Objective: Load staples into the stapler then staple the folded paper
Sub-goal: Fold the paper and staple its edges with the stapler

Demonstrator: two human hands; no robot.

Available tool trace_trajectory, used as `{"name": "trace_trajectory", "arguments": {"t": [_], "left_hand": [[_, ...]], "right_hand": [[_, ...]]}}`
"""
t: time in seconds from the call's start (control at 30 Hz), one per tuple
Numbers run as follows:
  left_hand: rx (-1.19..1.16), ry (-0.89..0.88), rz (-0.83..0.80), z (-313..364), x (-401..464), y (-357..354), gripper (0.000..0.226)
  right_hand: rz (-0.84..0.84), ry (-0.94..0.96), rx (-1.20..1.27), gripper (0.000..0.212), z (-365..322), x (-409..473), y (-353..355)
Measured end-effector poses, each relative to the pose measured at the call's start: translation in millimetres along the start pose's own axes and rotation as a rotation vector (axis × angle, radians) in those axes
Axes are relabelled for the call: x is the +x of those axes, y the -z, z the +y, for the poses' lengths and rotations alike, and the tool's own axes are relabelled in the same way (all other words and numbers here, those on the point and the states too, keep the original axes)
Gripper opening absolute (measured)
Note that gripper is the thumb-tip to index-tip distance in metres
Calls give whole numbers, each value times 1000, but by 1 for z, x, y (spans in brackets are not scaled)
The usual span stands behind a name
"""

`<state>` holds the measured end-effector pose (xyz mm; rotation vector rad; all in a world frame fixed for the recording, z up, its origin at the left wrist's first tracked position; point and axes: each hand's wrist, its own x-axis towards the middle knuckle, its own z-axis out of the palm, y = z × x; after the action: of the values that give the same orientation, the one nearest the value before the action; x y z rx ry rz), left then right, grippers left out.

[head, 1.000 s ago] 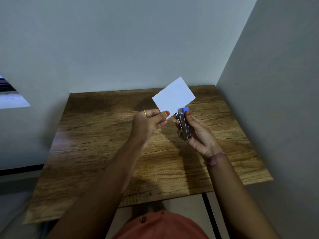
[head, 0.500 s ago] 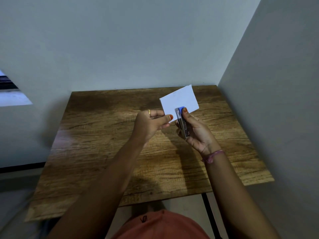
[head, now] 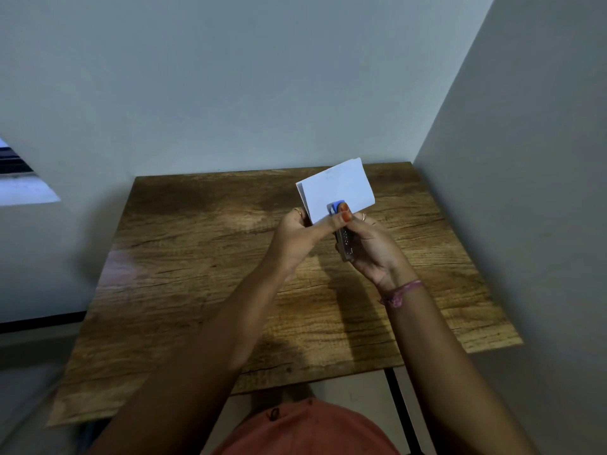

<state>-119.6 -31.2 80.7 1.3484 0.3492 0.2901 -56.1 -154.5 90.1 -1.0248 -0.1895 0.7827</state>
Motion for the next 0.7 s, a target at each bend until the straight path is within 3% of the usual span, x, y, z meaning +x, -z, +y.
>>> {"name": "trace_trajectory", "arguments": {"t": [0.27,0.4,0.47,0.6,0.7], "left_hand": [[-124,-18,127,-3,1,-13,53],[-148,-76,193,-2,2,-16,49],[-162,-95,221,-1,2,-17,50],[-202,-95,225,0,2,-18,52],[-247,-54,151,3,3,-15,41]], "right_hand": [[51,51,-97,21,-2,4,-9],[66,80,-128,7,0,5,-16],[70,112,-137,20,2,4,-19],[65,152,-147,35,0,3,-24],[72,163,-184,24,-2,2,-26]]}}
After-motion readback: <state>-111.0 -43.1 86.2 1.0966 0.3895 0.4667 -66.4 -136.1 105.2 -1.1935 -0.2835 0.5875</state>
